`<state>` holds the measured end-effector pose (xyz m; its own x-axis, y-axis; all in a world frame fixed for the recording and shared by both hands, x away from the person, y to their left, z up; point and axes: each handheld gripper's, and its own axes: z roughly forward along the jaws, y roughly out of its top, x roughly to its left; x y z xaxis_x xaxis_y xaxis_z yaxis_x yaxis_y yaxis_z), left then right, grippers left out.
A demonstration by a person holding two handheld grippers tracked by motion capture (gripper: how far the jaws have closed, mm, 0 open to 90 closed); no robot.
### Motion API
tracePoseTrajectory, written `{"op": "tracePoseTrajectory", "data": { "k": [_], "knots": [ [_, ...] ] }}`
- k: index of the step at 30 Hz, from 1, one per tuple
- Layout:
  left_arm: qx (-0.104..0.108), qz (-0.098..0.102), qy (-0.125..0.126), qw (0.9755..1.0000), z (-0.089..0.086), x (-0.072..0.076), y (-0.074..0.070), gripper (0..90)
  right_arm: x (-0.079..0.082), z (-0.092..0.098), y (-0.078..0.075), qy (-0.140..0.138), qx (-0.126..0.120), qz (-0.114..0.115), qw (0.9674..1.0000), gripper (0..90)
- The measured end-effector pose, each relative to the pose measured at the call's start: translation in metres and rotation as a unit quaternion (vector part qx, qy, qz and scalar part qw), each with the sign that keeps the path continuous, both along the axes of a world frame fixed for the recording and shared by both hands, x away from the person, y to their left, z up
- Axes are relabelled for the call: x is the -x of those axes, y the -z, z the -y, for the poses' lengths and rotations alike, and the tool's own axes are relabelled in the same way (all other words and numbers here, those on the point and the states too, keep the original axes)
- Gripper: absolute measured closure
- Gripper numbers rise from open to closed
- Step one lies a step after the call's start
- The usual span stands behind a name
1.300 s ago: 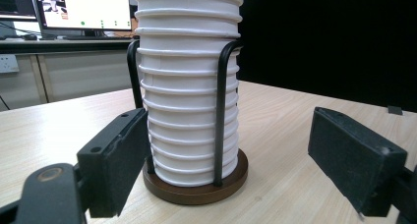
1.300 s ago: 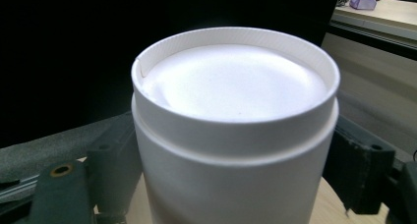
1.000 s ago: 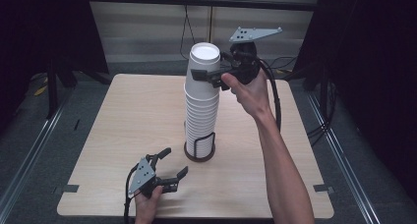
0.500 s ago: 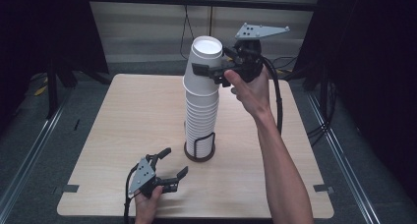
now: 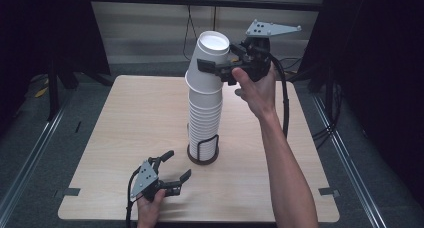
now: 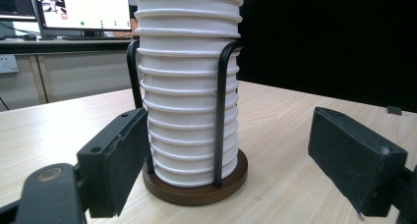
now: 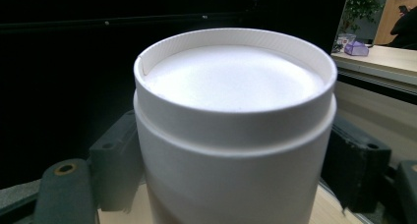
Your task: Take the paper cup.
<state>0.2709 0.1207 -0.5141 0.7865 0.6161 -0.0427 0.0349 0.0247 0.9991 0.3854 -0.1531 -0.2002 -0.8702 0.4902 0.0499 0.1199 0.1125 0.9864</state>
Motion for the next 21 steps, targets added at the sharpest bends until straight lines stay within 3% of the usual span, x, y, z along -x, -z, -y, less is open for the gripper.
{"op": "tracePoseTrajectory", "data": {
  "k": [21],
  "knots": [
    [0.002,-0.001,0.001,1.0000,0.0002,0.0000,0.0000,15.7,0.0038,0.0050,-0.0092,0.007,-0.039,0.017,0.9991,20.9]
  ]
}}
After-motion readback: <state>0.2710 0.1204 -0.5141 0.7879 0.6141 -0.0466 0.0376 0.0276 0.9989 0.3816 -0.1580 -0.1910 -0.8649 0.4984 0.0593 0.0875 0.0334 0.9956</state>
